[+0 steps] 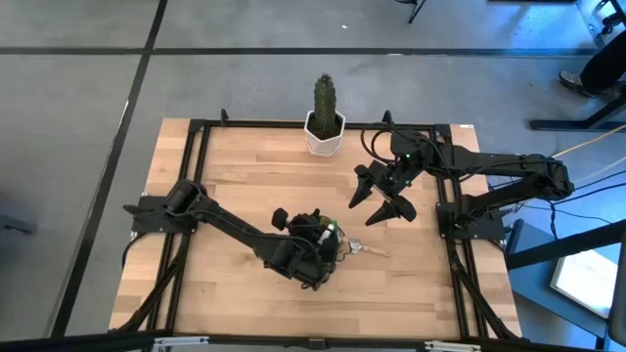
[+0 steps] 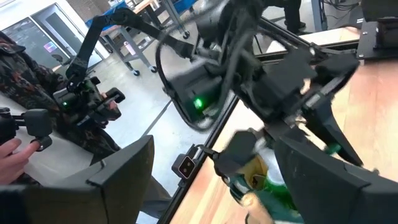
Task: Pick & Place Garden tools in Gardening bag
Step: Put the shear scissors into the gardening bag, then move the gardening bag to the center of the table
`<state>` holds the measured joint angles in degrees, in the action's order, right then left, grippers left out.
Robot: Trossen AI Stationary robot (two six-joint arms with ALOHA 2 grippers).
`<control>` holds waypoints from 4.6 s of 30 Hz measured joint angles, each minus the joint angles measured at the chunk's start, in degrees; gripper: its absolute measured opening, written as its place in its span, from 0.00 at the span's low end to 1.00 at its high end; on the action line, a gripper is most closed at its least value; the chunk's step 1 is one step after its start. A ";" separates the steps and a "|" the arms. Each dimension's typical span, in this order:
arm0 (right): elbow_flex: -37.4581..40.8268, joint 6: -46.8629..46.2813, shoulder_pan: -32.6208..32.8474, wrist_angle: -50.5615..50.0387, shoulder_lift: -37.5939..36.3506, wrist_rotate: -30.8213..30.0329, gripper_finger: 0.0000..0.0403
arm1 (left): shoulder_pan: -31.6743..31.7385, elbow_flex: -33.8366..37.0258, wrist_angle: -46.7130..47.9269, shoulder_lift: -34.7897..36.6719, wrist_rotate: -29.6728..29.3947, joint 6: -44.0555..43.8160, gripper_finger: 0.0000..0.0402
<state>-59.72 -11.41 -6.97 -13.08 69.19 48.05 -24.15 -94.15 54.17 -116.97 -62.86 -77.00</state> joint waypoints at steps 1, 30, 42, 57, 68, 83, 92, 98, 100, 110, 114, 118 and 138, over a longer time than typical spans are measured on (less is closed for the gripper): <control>0.00 0.10 0.00 0.02 0.00 0.00 0.83 | 0.03 0.01 0.09 -0.51 0.38 -0.24 0.16; -0.02 0.32 -0.02 0.21 0.00 1.97 0.83 | -0.86 0.20 9.99 5.44 4.90 -6.88 0.34; -0.02 0.52 -0.06 0.96 0.00 1.84 0.83 | -0.84 -0.68 10.83 9.11 -1.61 -3.34 0.25; -0.06 -1.56 4.42 1.94 -3.39 5.62 0.83 | 3.56 -1.39 9.50 24.35 8.87 16.71 0.22; -0.06 -13.58 21.37 6.53 -3.79 -40.24 0.83 | 9.15 3.07 7.82 33.18 23.18 41.48 0.23; 4.17 -22.28 36.75 28.42 4.82 -68.72 0.83 | 10.65 38.52 -48.54 45.70 43.36 43.72 0.21; 31.39 -18.02 40.48 85.01 4.76 -77.94 0.83 | 12.08 44.64 -57.48 49.70 42.66 40.27 0.21; 41.75 -18.12 40.83 102.86 4.34 -75.48 0.83 | 12.42 44.83 -56.88 50.44 42.99 40.60 0.21; 41.62 -20.69 40.88 102.92 3.97 -73.17 0.83 | 12.42 44.83 -56.05 50.43 43.07 41.02 0.21; 27.88 -25.21 40.88 83.84 3.98 -52.30 0.83 | 10.57 44.83 -53.37 50.38 43.24 41.28 0.21; 23.96 -30.30 40.88 69.49 3.98 -49.47 0.83 | 9.81 44.83 -52.55 50.38 42.47 41.49 0.21; 22.14 -38.23 40.88 65.54 3.98 -52.85 0.83 | 9.04 44.83 -51.53 50.38 41.73 41.78 0.21; 22.01 -61.32 41.24 26.89 3.96 -53.75 0.83 | 3.19 44.83 -45.87 50.36 55.91 34.90 0.21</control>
<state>-37.71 -72.73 34.27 13.81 73.14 -5.70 -20.96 -49.32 8.30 -66.61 -6.95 -42.10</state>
